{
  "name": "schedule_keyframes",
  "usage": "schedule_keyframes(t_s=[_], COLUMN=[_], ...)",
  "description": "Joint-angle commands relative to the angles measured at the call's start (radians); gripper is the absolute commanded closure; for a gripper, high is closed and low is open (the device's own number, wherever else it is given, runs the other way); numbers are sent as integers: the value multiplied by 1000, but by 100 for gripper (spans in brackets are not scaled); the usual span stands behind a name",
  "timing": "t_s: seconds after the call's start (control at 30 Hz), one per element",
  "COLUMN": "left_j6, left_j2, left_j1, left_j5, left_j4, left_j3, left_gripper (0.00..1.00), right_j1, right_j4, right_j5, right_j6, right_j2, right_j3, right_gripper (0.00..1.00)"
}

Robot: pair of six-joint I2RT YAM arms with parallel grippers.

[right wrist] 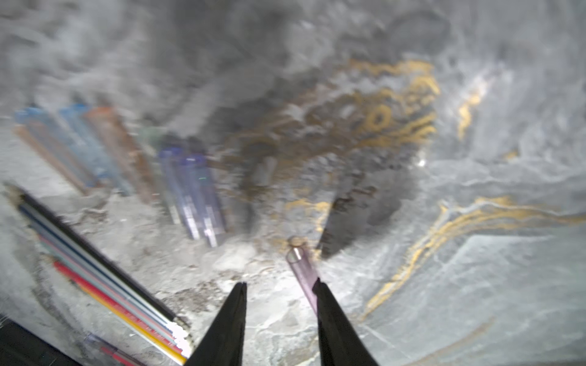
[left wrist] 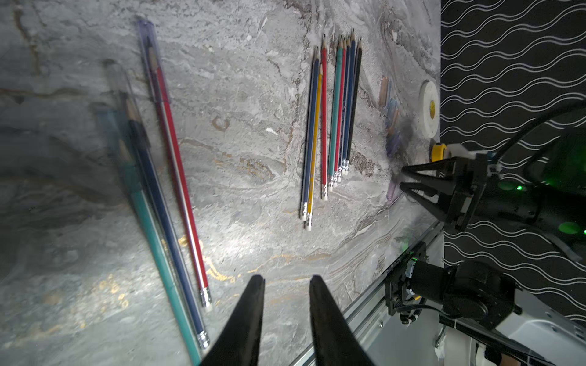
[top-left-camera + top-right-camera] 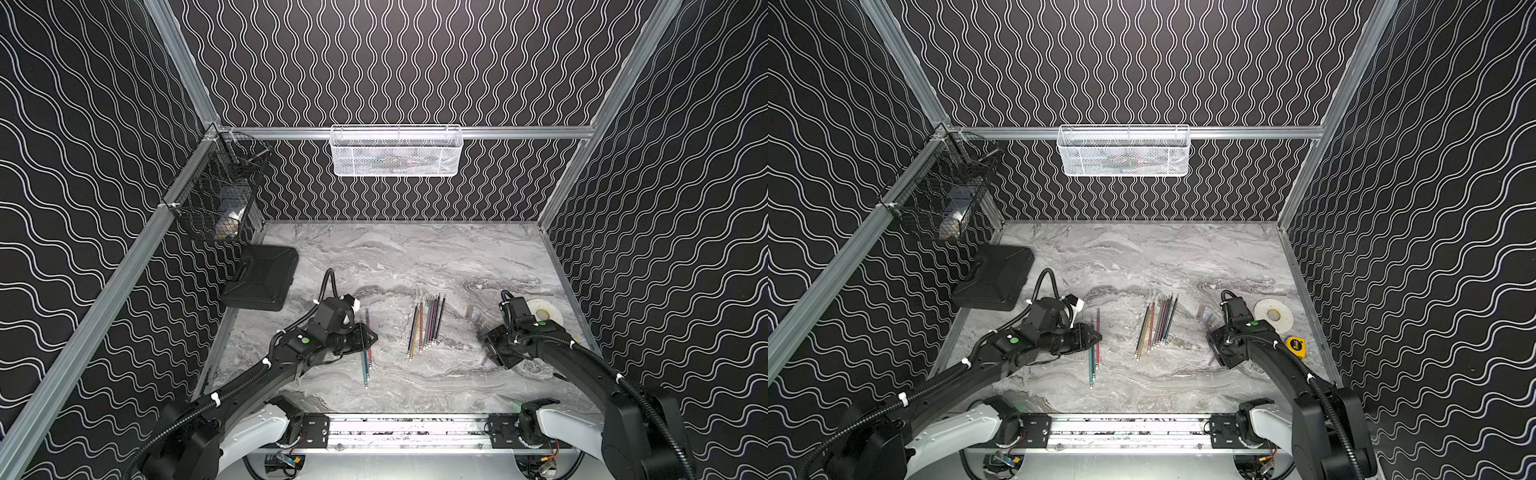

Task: Remove the protective cover of the pencils
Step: Move the protective sleeve to the center of the board, then pick up the pencil from the center of the board.

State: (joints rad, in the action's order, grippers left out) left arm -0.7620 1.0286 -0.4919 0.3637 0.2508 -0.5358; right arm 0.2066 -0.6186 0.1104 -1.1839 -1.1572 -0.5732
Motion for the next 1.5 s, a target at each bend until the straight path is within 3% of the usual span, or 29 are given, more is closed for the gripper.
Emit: schedule_keyframes(t_s=[0.0, 0.3, 0.63, 0.9, 1.0, 1.1, 1.27, 1.47], left_j6=[12, 29, 36, -24, -53, -63, -76, -37], left_j2=[-15, -15, 152, 345, 369, 350, 351, 64], left_j1=[2, 3, -1, -168, -202, -209, -209, -202], left_j5=[-20, -87, -228, -415, -491, -524, -539, -527], left_j4=[72, 185, 292, 399, 437, 447, 467, 519], left_j3=[17, 11, -69, -234, -264, -262, -271, -306], left_gripper=[70, 72, 73, 71, 71, 71, 72, 73], right_j1=[-1, -1, -1, -1, 9, 77, 350, 572], right_j4=[-13, -34, 16, 36, 129, 154, 205, 138], right_j5=[-44, 23, 146, 193, 273, 287, 187, 57], right_j6=[57, 153, 238, 271, 336, 394, 428, 442], right_j2=[17, 114, 202, 288, 293, 211, 13, -384], right_j3=[-30, -15, 76, 115, 137, 94, -54, -410], right_gripper=[62, 62, 62, 62, 63, 63, 63, 63])
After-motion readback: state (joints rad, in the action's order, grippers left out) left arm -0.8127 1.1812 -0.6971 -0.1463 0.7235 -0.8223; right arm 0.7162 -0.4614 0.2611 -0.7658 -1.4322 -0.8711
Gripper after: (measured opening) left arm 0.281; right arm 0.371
